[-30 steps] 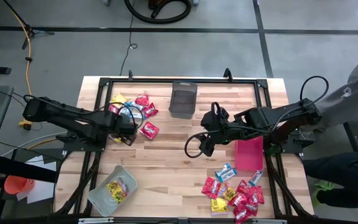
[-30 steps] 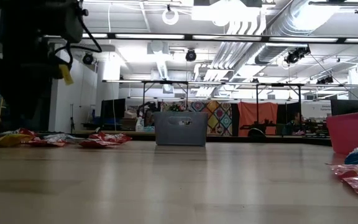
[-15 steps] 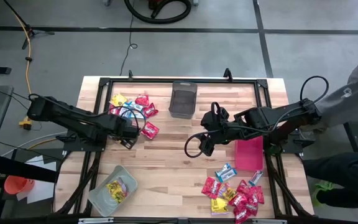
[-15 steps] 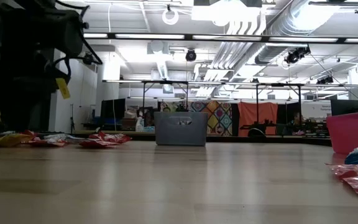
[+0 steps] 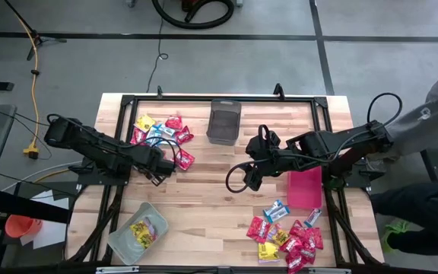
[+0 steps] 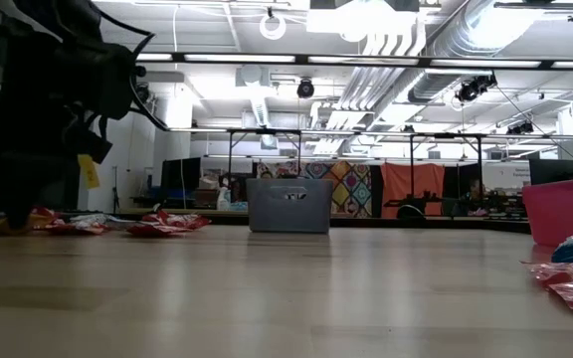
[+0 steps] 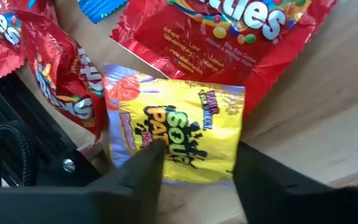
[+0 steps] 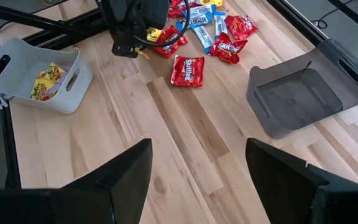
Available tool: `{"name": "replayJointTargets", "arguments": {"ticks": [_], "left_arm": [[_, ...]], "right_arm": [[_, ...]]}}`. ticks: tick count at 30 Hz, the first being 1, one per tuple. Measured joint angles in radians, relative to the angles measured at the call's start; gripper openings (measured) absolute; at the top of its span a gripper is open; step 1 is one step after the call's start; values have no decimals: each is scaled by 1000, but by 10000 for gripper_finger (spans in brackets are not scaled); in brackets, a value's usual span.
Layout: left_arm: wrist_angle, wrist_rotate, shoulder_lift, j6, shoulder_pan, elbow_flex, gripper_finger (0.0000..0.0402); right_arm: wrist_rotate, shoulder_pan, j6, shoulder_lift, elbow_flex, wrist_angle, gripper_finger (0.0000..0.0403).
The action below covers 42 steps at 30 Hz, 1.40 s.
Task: Sort candy
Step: Put the yellow candy pack into the gray bin
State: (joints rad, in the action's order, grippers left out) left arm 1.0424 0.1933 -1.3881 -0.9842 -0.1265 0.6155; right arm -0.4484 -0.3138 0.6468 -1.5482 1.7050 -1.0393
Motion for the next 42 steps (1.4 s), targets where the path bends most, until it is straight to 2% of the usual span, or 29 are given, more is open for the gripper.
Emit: {"name": "replayJointTargets", "arguments": {"ticks": [3, 5, 10, 14, 18, 22, 25, 28, 31, 36, 42], "left_arm": [[5, 0, 13, 21, 0, 0, 51], [6, -2, 34, 34, 1, 0, 14], [100, -11, 147, 66, 0, 58, 3], [166, -9, 287, 143, 0, 180, 2], [155, -7, 397, 250, -4, 325, 1], [-12, 5, 462, 412, -37, 416, 1], [-268, 3, 493, 560, -77, 415, 0], [-530, -1, 493, 635, -110, 394, 0], [-685, -1, 468, 675, -140, 387, 0], [-805, -9, 439, 710, -180, 386, 0], [-870, -27, 409, 719, -205, 385, 0]], "right_arm": [[-12, 0, 0, 0, 0, 0, 255], [-14, 0, 0, 0, 0, 0, 255], [-14, 0, 0, 0, 0, 2, 255], [-14, 0, 0, 0, 0, 12, 255], [-11, 0, -26, 0, 0, 29, 255], [-10, 0, -64, 0, 0, 62, 255], [-4, 0, -101, 0, 0, 125, 255], [10, 0, -164, -4, 0, 215, 255], [39, 2, -241, -16, 0, 317, 255], [86, 13, -322, -38, 0, 473, 255], [108, 55, -335, -73, 0, 542, 255]]}}
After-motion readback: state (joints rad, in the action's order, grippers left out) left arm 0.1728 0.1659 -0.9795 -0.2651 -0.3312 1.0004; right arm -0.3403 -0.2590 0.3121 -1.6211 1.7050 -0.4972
